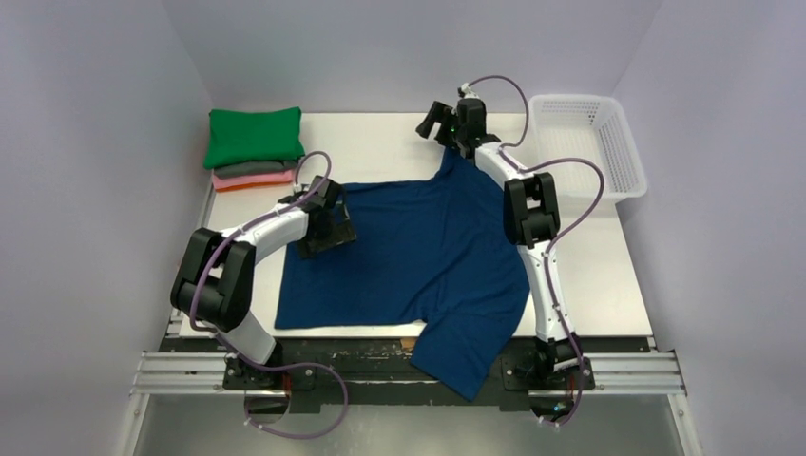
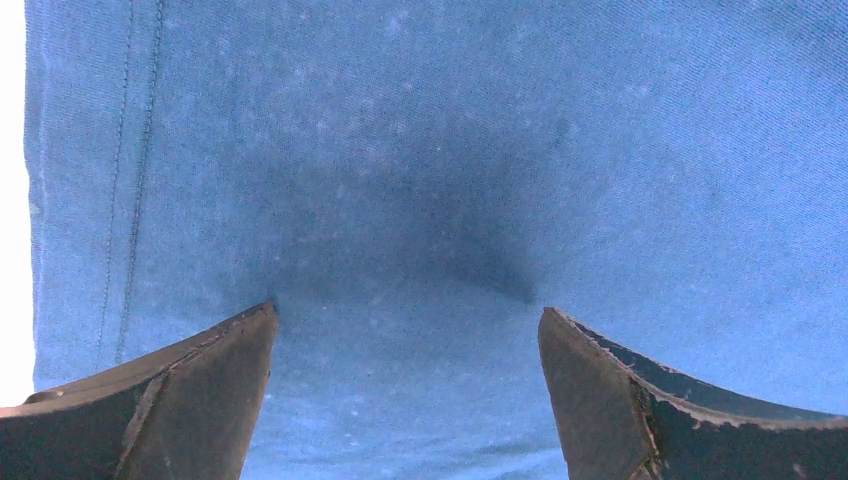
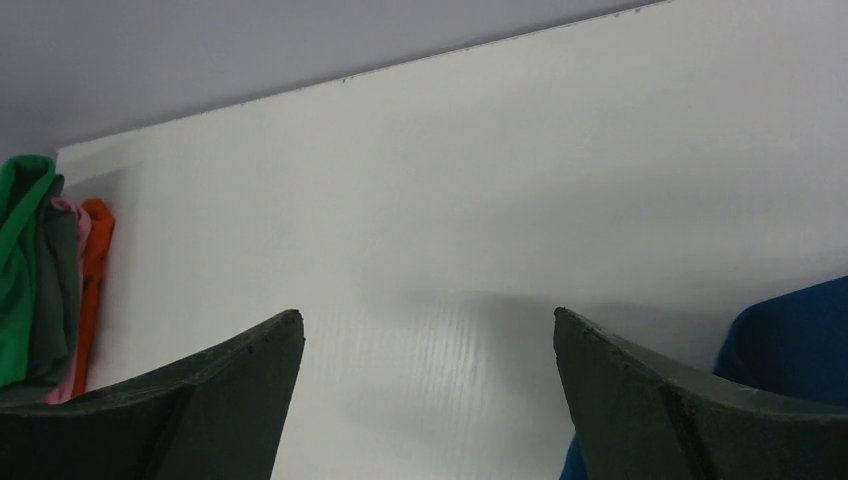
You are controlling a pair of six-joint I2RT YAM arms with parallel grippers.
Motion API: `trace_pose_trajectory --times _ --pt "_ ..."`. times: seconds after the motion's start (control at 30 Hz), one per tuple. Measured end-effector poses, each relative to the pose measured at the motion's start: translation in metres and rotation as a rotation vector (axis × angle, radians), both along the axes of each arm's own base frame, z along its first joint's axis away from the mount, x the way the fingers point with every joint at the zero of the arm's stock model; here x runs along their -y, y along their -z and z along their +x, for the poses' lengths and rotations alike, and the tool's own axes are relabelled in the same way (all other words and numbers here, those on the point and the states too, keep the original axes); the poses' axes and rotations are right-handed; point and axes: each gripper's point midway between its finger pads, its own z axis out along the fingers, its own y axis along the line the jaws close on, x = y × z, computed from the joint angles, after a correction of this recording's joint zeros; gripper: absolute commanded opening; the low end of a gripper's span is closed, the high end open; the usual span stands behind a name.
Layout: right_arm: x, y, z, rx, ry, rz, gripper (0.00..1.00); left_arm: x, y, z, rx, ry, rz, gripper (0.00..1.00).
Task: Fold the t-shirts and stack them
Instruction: Flatten out the tshirt
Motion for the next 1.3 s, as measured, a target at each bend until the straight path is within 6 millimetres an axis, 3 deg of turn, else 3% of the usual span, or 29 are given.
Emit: trace_pose_trajectory --times 0.1,0.2,0.37,0.47,0.53,0.63,0.73,0.87,1.1,1.17,1.3 --pt "-0.010 -0.013 -0.010 0.018 -0.045 -0.042 0.95 -0.002 -0.002 0.000 0.004 0.004 0.002 1.00" --pt "-0.007 -0.036 -0.031 0.024 -0.067 -0.104 0.95 -0.002 -0.011 0.002 0.025 0.010 0.001 1.00" --pt "0.016 -0.096 -0.083 0.049 -0.053 -0.201 0.95 0.002 -0.040 0.019 0.101 0.013 -0.019 1.00" --pt "0.033 -0.117 -0.113 0.056 -0.028 -0.226 0.95 0.005 -0.062 0.041 0.166 0.002 -0.039 1.00" --pt "0.042 -0.112 -0.132 0.033 -0.019 -0.240 0.95 0.007 -0.078 0.062 0.213 -0.012 -0.054 1.00" --pt "0.057 -0.070 -0.170 -0.068 -0.018 -0.270 0.95 0.007 -0.087 0.096 0.259 -0.039 -0.066 1.00" --pt "0.071 -0.015 -0.211 -0.208 -0.029 -0.311 0.95 0.003 -0.076 0.127 0.257 -0.074 -0.069 1.00" --pt "0.083 0.025 -0.250 -0.334 -0.035 -0.343 0.95 -0.002 -0.046 0.152 0.219 -0.109 -0.071 1.00" --pt "0.083 0.028 -0.251 -0.335 -0.024 -0.335 0.95 0.005 -0.012 0.181 0.174 -0.145 -0.113 1.00" --pt "0.083 0.027 -0.250 -0.333 -0.024 -0.333 0.95 0.008 -0.015 0.194 0.186 -0.154 -0.124 1.00" --pt "0.081 0.023 -0.244 -0.322 -0.022 -0.330 0.94 0.010 -0.026 0.243 0.273 -0.177 -0.157 1.00"
